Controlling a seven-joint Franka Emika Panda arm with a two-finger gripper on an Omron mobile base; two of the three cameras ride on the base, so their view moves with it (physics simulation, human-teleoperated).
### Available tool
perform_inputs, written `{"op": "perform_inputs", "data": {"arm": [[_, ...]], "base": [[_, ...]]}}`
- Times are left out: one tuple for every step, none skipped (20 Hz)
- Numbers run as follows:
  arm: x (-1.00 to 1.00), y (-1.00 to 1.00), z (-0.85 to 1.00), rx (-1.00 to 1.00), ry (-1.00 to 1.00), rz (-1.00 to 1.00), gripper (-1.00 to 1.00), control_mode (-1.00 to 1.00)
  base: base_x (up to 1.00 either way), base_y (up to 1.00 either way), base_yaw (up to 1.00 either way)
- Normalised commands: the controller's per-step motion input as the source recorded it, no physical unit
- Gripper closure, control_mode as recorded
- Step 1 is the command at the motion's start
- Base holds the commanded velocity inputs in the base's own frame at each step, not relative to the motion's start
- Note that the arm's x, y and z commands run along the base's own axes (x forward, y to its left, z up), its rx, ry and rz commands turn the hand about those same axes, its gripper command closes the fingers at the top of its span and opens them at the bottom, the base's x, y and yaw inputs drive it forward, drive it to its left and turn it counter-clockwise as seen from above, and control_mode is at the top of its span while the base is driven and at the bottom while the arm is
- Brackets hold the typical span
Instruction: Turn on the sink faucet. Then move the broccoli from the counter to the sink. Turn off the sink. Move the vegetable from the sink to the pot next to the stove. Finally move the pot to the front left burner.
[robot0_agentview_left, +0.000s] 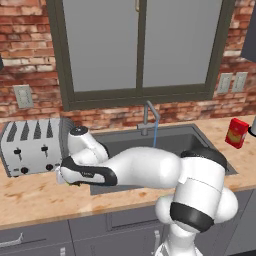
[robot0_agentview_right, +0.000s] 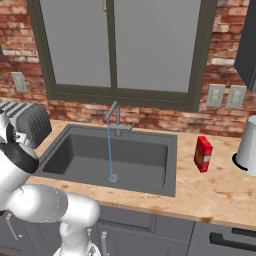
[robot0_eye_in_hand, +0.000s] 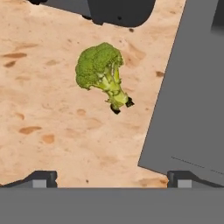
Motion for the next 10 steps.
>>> {"op": "perform_inputs", "data": {"arm": [[0.22,0.00,-0.27,0.00,0.00,0.06,-1.00,-1.00],[0.20,0.00,-0.24,0.00,0.00,0.07,-1.00,-1.00],[0.24,0.00,-0.26,0.00,0.00,0.07,-1.00,-1.00],[0.26,0.00,-0.27,0.00,0.00,0.07,-1.00,-1.00],[0.28,0.00,-0.28,0.00,0.00,0.07,-1.00,-1.00],[0.28,0.00,-0.30,0.00,0.00,0.07,-1.00,-1.00],[0.32,0.05,-0.31,0.00,0.00,0.08,-1.00,-1.00],[0.32,0.08,-0.31,0.00,0.00,0.08,-1.00,-1.00],[0.32,0.08,-0.26,0.00,0.00,0.07,-1.00,-1.00],[0.31,0.09,-0.25,0.00,0.00,0.07,-1.00,-1.00]], "base": [[0.00,0.00,0.00],[0.00,0.00,0.00],[0.00,0.00,0.00],[0.00,0.00,0.00],[0.00,0.00,0.00],[0.00,0.00,0.00],[0.00,0.00,0.00],[0.00,0.00,0.00],[0.00,0.00,0.00],[0.00,0.00,0.00]]}}
